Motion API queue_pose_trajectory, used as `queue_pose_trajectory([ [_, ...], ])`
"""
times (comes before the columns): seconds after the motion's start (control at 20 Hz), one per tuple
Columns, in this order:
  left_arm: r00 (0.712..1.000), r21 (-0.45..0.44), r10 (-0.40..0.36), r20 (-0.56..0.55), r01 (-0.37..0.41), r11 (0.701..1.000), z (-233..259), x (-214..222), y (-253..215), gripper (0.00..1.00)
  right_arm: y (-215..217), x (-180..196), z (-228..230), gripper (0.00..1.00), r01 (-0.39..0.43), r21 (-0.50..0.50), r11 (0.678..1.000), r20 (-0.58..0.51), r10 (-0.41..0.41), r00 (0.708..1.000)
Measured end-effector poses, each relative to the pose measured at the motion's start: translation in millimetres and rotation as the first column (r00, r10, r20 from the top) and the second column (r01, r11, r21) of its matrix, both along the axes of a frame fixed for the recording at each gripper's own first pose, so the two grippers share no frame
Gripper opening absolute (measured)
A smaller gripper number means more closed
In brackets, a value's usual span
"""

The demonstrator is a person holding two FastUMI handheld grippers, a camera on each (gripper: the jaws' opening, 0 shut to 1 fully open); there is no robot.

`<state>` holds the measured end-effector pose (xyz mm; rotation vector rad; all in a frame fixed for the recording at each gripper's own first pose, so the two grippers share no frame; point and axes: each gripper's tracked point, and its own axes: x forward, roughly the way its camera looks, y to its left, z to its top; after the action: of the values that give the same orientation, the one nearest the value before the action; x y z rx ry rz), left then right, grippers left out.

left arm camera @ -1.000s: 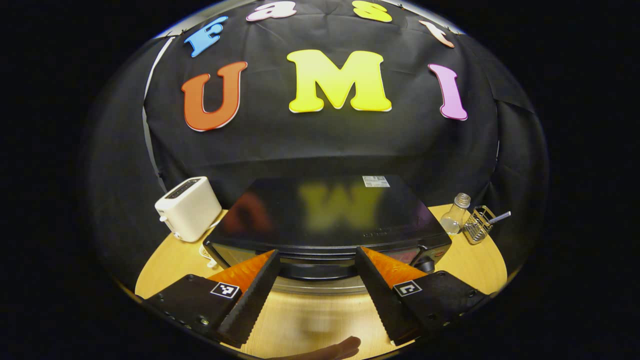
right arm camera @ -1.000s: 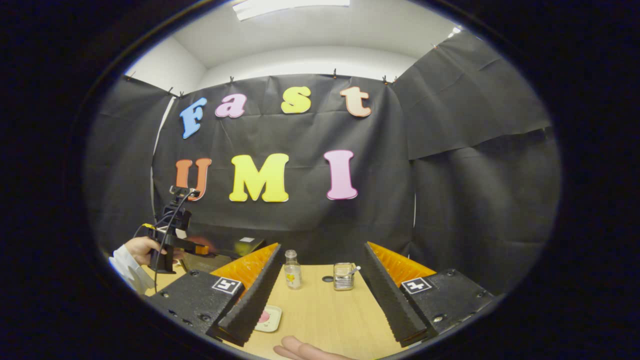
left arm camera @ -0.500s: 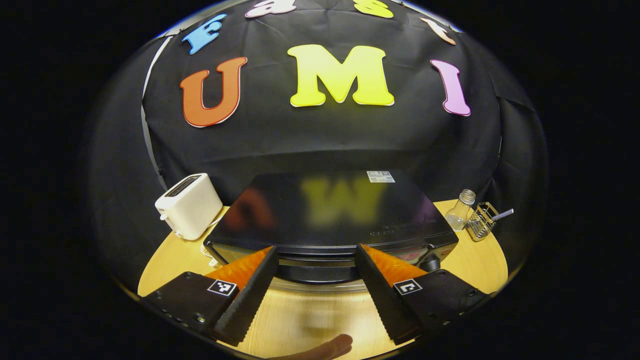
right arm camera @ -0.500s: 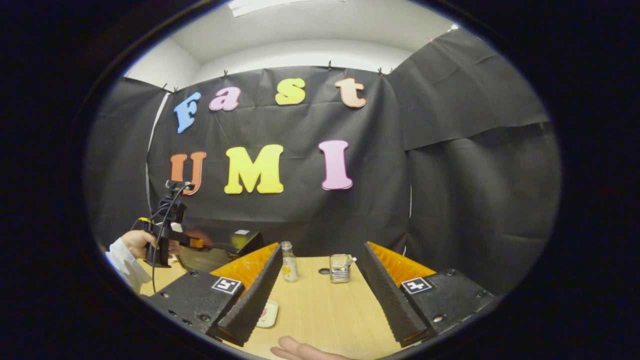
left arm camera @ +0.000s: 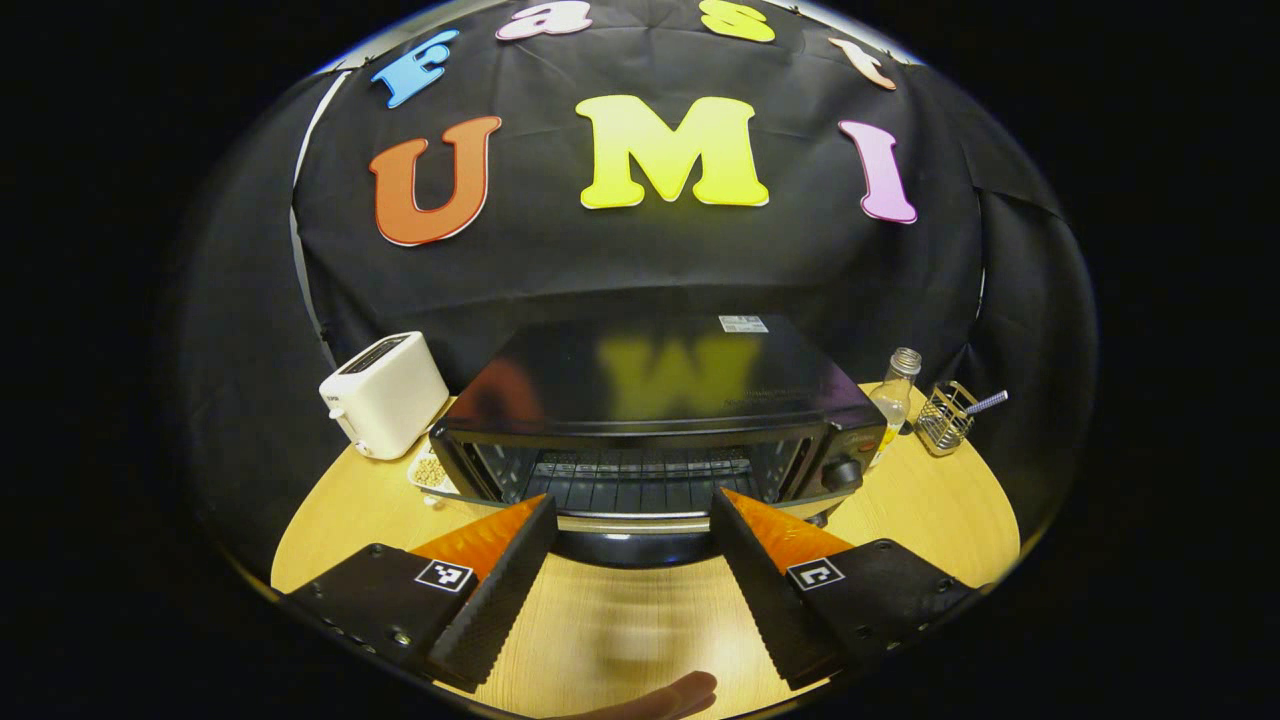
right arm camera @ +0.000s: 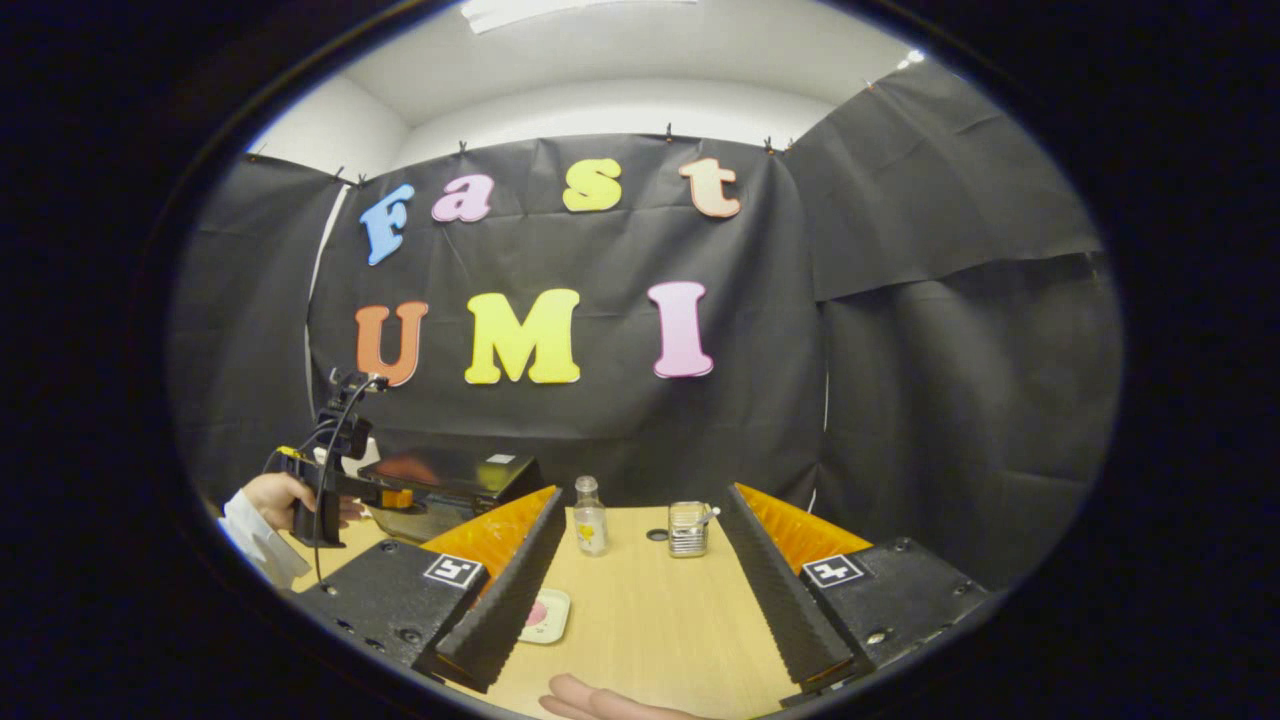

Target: Open the electric oven with the left hand, put the food in, and close the electric oven.

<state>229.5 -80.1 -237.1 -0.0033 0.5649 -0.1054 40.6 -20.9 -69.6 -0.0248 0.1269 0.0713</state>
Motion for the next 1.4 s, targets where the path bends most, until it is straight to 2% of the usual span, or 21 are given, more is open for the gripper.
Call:
queue_pose_trajectory([
  [0.3, 1.0, -0.013, -0.012, -0.025, 0.012, 1.0, -22.3, -40.8, 1.8, 0.98, 9.3, -23.2, 20.0, 1.0, -0.011, -0.017, 1.0, 0.047, 0.012, 0.999],
  [0.55, 0.999, -0.027, -0.033, -0.042, 0.032, 0.999, -48.2, -68.3, 1.2, 0.98, 9.9, -32.7, 20.9, 1.0, -0.009, -0.016, 1.0, 0.043, 0.01, 0.999],
  [0.8, 0.993, -0.084, -0.042, -0.112, 0.032, 0.996, -81.2, -92.4, -2.3, 0.96, 11.6, -33.6, 18.4, 1.0, -0.01, -0.021, 1.0, 0.04, 0.011, 0.999],
  [1.1, 0.995, -0.068, -0.05, -0.092, 0.044, 0.997, -93.2, -98.9, -3.1, 0.96, 17.6, -24.6, 8.5, 1.0, -0.014, -0.035, 0.999, 0.017, 0.015, 1.0],
  [1.4, 0.973, -0.082, -0.044, -0.227, 0.026, 0.996, -140.1, -113.6, -4.6, 0.96, 24.2, -13.7, -3.1, 1.0, -0.019, -0.054, 0.998, -0.017, 0.018, 1.0],
])
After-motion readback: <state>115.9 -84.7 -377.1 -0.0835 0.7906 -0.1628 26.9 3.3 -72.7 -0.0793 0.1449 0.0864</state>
